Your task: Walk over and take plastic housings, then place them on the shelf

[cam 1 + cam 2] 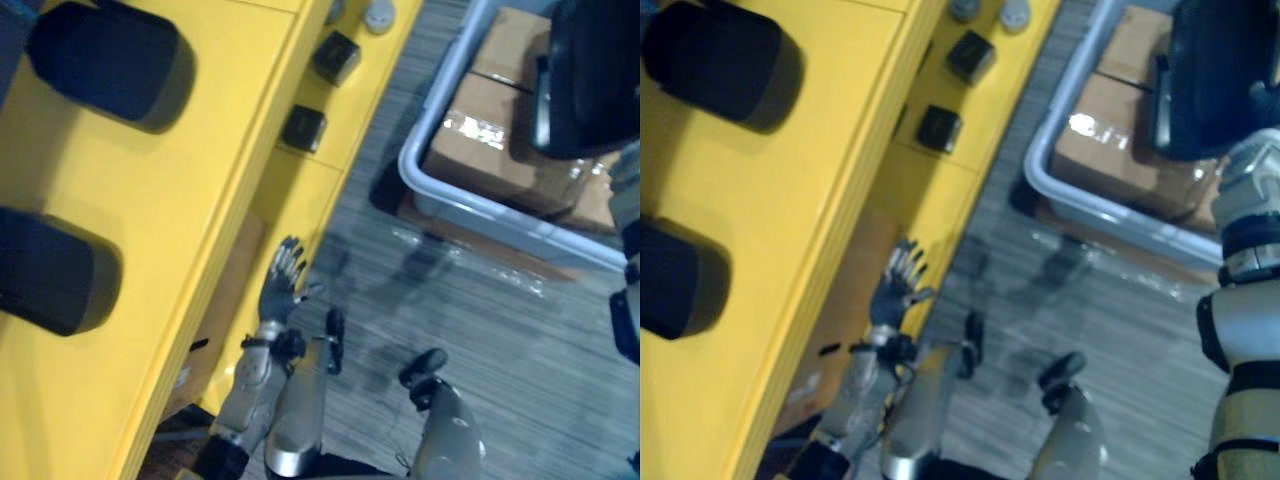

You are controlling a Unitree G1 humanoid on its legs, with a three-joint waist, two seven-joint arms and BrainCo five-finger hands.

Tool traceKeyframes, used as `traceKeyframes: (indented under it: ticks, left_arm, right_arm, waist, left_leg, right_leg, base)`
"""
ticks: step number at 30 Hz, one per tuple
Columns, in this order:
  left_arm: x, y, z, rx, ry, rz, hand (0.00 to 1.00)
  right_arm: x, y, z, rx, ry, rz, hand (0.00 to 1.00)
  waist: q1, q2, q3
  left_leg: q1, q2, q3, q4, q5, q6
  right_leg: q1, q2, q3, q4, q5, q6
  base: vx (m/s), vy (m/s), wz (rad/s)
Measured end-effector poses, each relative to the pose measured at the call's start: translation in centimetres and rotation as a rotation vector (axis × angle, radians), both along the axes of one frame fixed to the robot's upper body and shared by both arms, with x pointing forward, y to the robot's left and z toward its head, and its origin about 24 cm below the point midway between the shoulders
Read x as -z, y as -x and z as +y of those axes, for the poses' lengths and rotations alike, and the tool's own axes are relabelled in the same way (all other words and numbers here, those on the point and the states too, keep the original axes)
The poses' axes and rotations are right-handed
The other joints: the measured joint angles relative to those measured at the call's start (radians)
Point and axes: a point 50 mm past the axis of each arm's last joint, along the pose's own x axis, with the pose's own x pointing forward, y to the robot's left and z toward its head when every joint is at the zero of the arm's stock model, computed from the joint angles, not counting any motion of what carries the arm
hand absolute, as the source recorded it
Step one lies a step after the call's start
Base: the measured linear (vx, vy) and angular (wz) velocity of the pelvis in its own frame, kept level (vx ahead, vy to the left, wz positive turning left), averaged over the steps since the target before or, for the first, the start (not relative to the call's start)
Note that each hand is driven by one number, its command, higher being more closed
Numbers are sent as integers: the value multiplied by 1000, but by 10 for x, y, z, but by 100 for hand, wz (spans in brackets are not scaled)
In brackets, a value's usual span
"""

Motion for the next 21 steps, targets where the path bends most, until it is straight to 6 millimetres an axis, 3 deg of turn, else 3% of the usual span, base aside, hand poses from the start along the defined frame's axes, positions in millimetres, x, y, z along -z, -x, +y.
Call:
traceKeyframes:
  ticks: [4, 5, 6, 8, 12, 14, 18, 21]
  left_arm:
    - [-20, -22, -5, 6, 25, 6, 0]
    - [-21, -31, -7, 3, 34, 32, 0]
    - [-22, -35, -7, -2, 42, 46, 0]
    - [-27, -50, -4, -34, 81, 83, 0]
    - [-46, -71, -9, -57, 102, 73, 0]
    - [-59, -79, -11, -66, 124, 55, 0]
    - [-81, -90, -16, -47, 166, 25, 0]
    - [-95, -93, -21, -19, 190, -2, 0]
  right_arm:
    - [-15, -10, 47, -173, 53, -141, 100]
    - [-17, -11, 60, -223, 57, -182, 100]
    - [-16, -11, 67, -248, 59, -203, 100]
    - [-9, -9, 93, -354, 71, -270, 100]
    - [-1, 0, 119, -476, 112, -352, 100]
    - [4, 5, 131, -534, 135, -375, 100]
    - [40, 10, 155, -651, 142, -346, 100]
    - [51, 12, 163, -694, 169, -325, 100]
  waist:
    - [-47, -40, 3]
    - [-68, -59, 2]
    - [-71, -73, 2]
    - [-95, -132, -2]
    - [-142, -169, -13]
    - [-153, -175, -16]
    - [-190, -197, -47]
    - [-199, -211, -55]
  left_leg:
    - [41, 24, 31, -40, 20, -24]
    - [55, 30, 35, -53, 26, -32]
    - [69, 35, 45, -63, 29, -37]
    - [112, 52, 78, -85, 36, -48]
    - [159, 59, 115, -107, 40, -55]
    - [179, 60, 141, -115, 40, -55]
    - [224, 59, 181, -138, 41, -57]
    - [229, 62, 194, -138, 41, -56]
  right_leg:
    - [10, 37, 36, -41, 24, -13]
    - [20, 48, 39, -55, 27, -16]
    - [22, 54, 47, -59, 31, -22]
    - [39, 76, 81, -79, 39, -29]
    - [59, 93, 117, -107, 59, -33]
    - [64, 99, 142, -126, 75, -32]
    - [91, 109, 169, -167, 98, -25]
    - [94, 116, 182, -187, 118, -26]
  base:
    - [-63, -45, -30]
    - [-56, -65, -25]
    - [-51, -75, -38]
    - [-38, -57, -42]
    - [-43, -3, -27]
    - [-47, 33, -38]
    - [-35, 35, -25]
    - [-31, 33, -15]
